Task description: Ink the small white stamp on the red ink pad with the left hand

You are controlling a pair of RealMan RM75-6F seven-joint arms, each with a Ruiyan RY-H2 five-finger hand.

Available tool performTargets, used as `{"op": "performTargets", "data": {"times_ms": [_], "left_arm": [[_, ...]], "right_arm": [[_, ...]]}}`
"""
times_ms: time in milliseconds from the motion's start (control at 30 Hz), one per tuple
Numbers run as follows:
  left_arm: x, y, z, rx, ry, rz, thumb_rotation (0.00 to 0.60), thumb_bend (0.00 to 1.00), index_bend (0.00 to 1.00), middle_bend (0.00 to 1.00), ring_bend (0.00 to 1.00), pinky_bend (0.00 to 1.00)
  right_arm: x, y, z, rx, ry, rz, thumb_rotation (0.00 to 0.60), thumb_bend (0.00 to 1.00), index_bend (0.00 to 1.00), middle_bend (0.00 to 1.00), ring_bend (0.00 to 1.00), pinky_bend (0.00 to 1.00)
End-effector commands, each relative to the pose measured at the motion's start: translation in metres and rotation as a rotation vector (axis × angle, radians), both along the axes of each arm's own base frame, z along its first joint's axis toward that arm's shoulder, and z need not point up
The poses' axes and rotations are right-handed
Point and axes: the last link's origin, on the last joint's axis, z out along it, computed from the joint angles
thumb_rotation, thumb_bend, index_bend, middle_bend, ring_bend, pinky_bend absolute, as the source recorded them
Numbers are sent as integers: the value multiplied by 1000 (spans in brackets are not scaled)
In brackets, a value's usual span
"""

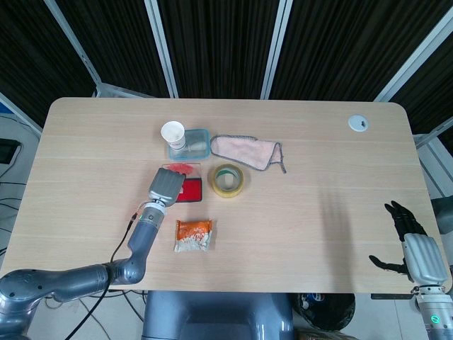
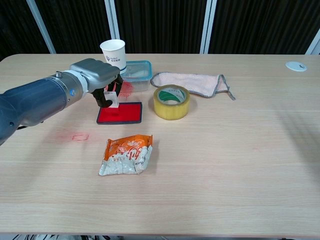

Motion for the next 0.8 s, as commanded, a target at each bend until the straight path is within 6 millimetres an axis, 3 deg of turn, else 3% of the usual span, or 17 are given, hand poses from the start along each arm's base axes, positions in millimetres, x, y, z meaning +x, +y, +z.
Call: {"op": "performTargets", "data": {"times_ms": [33,800], "left_arm": [[-1,1,-1,5,13,6,600,575,723,744,532,605],[-15,-2,-17,-17,57,31,600,575,725,746,533,606]], "right_arm": [[0,0,0,0,1,1,600,199,0,0,0,185],[0,0,0,3,-1,1,600,200,0,0,0,185]]}}
